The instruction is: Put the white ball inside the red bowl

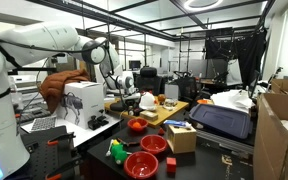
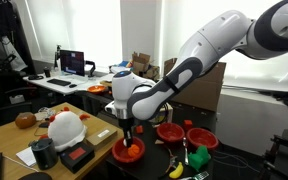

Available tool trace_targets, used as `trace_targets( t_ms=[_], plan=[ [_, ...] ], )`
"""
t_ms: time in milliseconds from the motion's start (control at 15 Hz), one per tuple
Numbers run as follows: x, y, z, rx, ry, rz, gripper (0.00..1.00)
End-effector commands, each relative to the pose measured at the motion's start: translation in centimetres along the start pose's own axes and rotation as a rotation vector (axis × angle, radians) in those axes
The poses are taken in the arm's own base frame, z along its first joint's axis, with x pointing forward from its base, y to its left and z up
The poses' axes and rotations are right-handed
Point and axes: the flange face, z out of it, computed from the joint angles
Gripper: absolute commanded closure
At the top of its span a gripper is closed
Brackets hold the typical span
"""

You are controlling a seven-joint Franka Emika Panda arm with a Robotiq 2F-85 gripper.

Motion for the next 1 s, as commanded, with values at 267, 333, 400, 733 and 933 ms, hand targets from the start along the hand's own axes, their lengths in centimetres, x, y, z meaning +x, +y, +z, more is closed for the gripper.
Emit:
trace_targets(
  t_ms=[267, 333, 400, 733, 933],
  plan=[
    [2.3, -3.4, 2.3, -0.002, 0.111, 0.158, 0.82],
    [2.7, -3.3, 2.7, -0.021, 0.132, 0.175, 0.82],
    [2.7, -3.2, 3.0, -0.045, 0.154, 0.188, 0.82],
    [2.4, -1.6, 3.5, -0.170, 0.207, 0.223, 0.82],
    [1.8, -0.1, 3.2, -0.224, 0.207, 0.236, 0.82]
  ],
)
